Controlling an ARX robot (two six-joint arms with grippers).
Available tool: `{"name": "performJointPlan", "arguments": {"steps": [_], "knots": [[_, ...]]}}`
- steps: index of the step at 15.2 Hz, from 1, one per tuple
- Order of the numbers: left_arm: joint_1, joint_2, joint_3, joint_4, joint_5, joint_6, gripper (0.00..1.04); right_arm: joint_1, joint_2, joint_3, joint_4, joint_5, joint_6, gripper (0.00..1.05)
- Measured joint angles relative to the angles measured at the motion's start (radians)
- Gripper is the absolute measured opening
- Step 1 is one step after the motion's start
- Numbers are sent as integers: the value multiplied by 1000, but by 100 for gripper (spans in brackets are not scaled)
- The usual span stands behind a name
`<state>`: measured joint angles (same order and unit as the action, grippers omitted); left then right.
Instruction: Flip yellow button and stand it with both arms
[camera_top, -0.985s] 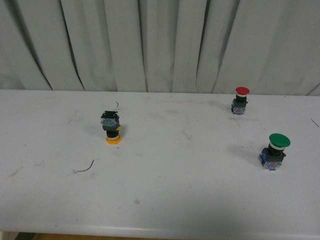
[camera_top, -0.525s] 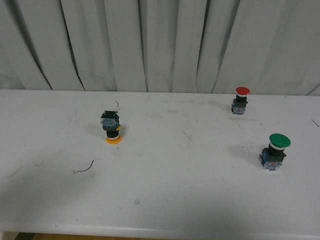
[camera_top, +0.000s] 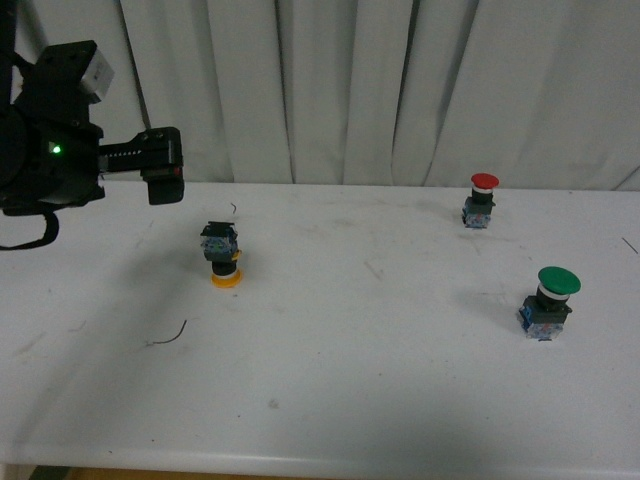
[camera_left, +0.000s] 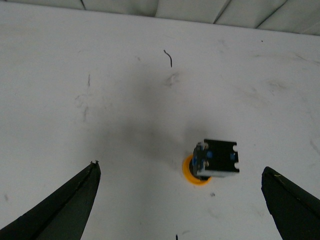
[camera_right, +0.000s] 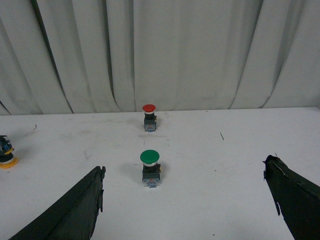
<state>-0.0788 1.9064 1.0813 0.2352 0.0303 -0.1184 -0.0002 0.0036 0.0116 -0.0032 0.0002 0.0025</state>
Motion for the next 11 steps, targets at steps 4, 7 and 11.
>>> {"name": "performJointPlan", "arguments": {"steps": [4,7,11], "knots": [[-12,140,183,-119,56,21,98,0,0,0,0,0,0,98],[-28,182,243,-193,116,45,98,0,0,0,0,0,0,98],[-45,241,291,-242,89,154,98,0,0,0,0,0,0,98]]}}
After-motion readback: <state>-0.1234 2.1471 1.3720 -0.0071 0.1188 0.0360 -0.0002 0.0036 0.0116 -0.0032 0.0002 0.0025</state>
